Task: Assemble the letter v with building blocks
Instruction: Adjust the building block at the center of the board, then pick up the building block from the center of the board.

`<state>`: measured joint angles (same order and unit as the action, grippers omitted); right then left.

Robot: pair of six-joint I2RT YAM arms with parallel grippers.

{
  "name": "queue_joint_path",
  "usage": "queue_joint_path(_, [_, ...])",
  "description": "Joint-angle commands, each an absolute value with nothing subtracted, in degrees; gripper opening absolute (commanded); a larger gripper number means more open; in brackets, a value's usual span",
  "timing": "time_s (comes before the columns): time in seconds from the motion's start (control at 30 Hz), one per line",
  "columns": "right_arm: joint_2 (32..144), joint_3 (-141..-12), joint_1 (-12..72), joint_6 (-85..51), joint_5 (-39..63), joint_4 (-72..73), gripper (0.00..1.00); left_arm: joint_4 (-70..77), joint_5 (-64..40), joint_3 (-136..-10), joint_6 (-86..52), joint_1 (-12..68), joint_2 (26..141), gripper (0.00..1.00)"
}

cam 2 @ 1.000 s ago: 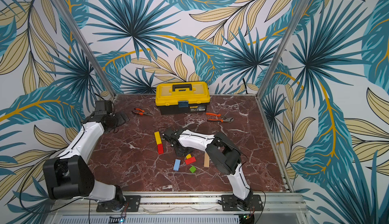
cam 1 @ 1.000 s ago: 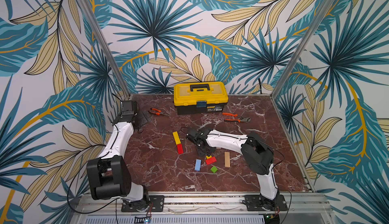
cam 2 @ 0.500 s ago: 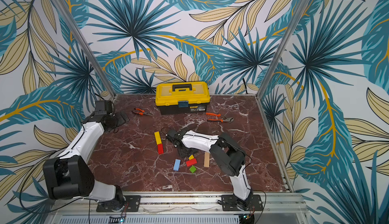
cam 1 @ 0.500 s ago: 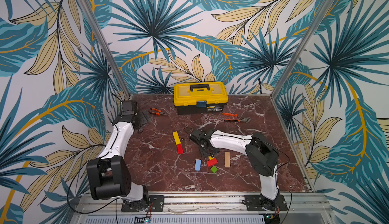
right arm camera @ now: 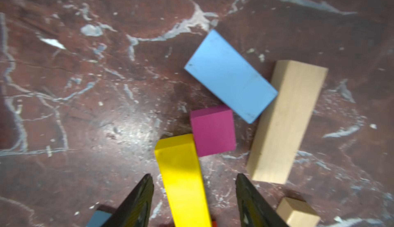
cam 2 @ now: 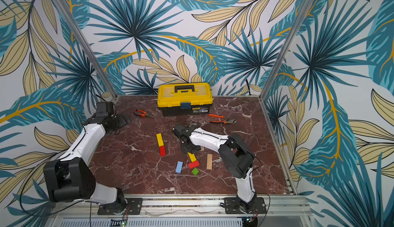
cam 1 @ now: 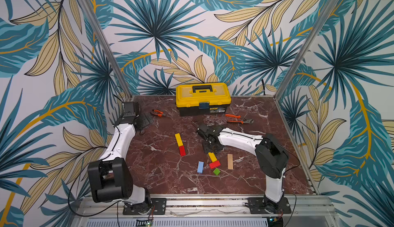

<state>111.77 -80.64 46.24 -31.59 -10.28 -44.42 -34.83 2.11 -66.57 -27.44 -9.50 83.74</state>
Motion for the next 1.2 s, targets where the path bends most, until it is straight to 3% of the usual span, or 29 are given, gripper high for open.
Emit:
queue_joint_path(0.0, [112.49,-79.45,46.44,-32.72,-7.32,-43.37,0.64,-33.81,1.98,-66.13,-26.81,-10.36,83.76,0.99])
queue_joint_path(1.17, [119.45,-84.91,43.16,-31.61,-5.33,-42.42,0.67,-33.83,2.19,-66.26,-26.63,-10.44,83.82,0.99])
